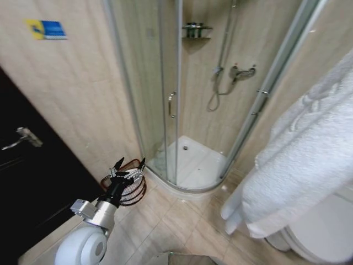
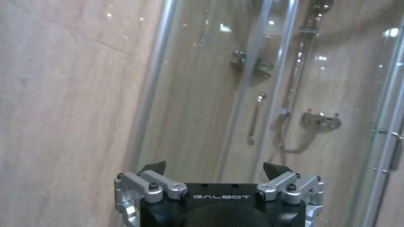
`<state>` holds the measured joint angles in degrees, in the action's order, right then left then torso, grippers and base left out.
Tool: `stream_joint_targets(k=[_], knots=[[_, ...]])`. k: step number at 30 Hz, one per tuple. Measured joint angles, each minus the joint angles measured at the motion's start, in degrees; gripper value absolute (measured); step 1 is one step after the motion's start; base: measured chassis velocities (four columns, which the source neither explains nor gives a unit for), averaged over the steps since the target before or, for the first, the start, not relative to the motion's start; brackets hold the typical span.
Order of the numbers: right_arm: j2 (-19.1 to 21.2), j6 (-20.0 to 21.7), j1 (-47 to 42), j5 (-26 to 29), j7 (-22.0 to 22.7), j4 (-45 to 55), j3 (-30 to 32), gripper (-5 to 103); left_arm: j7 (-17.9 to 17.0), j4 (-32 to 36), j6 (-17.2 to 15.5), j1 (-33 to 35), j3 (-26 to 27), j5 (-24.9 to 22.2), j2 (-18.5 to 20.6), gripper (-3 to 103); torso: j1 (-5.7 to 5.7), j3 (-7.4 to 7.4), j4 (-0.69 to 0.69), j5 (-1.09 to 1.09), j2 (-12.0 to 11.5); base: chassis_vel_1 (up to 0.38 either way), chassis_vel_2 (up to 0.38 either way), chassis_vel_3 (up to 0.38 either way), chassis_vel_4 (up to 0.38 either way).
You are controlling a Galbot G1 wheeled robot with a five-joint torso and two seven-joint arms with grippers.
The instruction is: Discard the used towel into the hamper.
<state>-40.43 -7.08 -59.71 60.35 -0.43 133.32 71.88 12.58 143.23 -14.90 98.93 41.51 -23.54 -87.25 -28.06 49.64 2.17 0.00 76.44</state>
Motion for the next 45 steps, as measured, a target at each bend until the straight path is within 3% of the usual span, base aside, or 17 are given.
stream_joint_targets(k=[14,28,32,45], knots=[[1.3,1.1,3.0,-2.1,1.3,0.1,-3.4,12,0.0,0.0,0.0,0.0,0.0,0.0,0.0,100,0.02,-0.03,-0.02,0.01,-0.1,0.005,0.008,0.009,0.005],[-0.1,0.2,2.3,-2.9,1.3,0.7,-5.0,12,0.0,0.0,0.0,0.0,0.0,0.0,0.0,100,0.04,-0.05,-0.02,-0.06,-0.1,0.112,0.090,-0.099,-0.104],[-0.3,0.0,2.5,-2.9,1.3,0.9,-5.8,12,0.0,0.0,0.0,0.0,0.0,0.0,0.0,100,0.04,-0.05,-0.03,0.02,-0.1,0.027,0.010,-0.012,-0.021],[-0.8,0.0,13.5,-3.5,2.1,-0.1,-14.8,12,0.0,0.0,0.0,0.0,0.0,0.0,0.0,100,0.04,-0.05,-0.02,-0.02,-0.1,0.004,0.024,0.051,0.041]])
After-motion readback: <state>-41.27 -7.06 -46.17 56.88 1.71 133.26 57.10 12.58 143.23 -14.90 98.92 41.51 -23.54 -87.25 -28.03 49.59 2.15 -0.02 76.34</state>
